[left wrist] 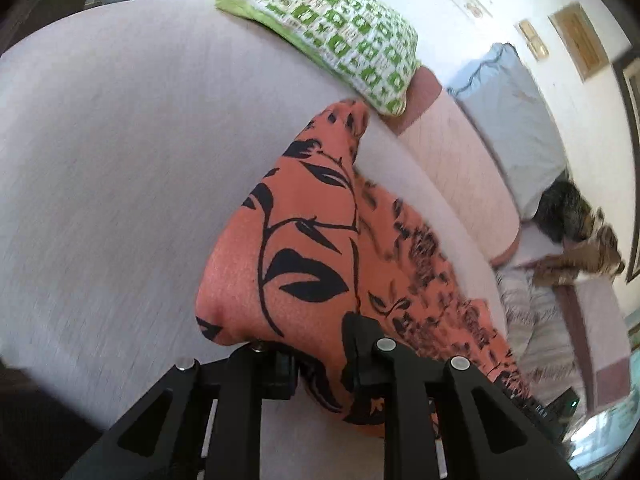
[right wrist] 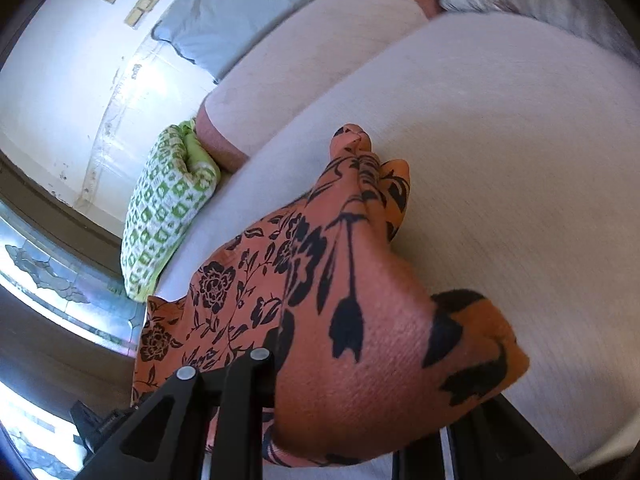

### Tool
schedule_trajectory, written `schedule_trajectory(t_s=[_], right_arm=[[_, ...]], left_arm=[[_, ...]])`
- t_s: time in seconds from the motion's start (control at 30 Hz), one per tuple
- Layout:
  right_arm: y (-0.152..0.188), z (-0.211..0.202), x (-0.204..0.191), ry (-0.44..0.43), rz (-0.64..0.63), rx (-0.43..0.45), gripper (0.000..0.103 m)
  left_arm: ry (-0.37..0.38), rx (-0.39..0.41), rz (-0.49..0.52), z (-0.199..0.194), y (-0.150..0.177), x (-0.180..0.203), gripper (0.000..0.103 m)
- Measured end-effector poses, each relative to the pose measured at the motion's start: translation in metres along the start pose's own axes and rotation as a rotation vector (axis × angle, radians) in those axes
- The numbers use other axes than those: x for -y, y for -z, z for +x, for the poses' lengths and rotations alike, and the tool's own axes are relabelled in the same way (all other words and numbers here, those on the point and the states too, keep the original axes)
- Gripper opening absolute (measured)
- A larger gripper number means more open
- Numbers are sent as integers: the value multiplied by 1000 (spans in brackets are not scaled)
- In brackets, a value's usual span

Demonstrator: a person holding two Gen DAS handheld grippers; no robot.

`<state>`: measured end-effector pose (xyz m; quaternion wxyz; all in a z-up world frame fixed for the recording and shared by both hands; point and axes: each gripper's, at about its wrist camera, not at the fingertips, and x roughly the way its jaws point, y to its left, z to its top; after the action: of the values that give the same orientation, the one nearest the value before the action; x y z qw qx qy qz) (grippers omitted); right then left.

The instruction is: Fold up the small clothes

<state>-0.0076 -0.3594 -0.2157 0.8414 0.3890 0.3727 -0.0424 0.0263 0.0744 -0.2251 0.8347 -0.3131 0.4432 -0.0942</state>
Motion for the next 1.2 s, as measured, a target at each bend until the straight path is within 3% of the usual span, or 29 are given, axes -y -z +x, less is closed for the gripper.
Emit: schedule_trajectory(t_s=[0.07,0.13,0.23,0.27,0.37,0.43,0.5,0.53,0.6,0.7,0.87,1.0,1.07,1.2], right_arm=[[9,0,13,14,16,-50,24],[11,10,33,6,124,-129,31],[7,3,47,-26,250,-164,44],[5,-5,50,-15,257,-147,50],[-1,-38,59,20,268,-54,52],[-8,-69,64,97,265,66,53],[-15,-87,60,92,225,133,53],[-17,-89,51,85,183,140,51],[-20,-78,20,64,65,116,34],[-11,-32,-33,0,-79,9,23],[21,53,-102,-72,-220,-141,20],[46,83,-113,-77,-245,-178,20],[50,108,-107,-2,-240,-246,17],[49,111,-95,-28,-234,-256,12]], left_arm=[[-36,-40,-21,8,7,-8,29],[11,-49,-82,11,2,-19,34],[60,-68,-115,11,-6,-27,39],[80,-64,-137,11,-7,-32,39],[130,-50,-203,8,-7,-45,39],[139,-29,-205,9,-10,-45,38],[123,-15,-174,10,-9,-39,38],[110,-2,-145,12,-9,-33,38],[70,19,-81,14,-9,-23,31],[50,39,-39,14,-10,-19,26],[28,60,21,12,-9,-13,24],[19,73,79,6,-8,-5,23],[13,81,115,1,-8,5,23],[-2,113,247,-16,-6,42,22]])
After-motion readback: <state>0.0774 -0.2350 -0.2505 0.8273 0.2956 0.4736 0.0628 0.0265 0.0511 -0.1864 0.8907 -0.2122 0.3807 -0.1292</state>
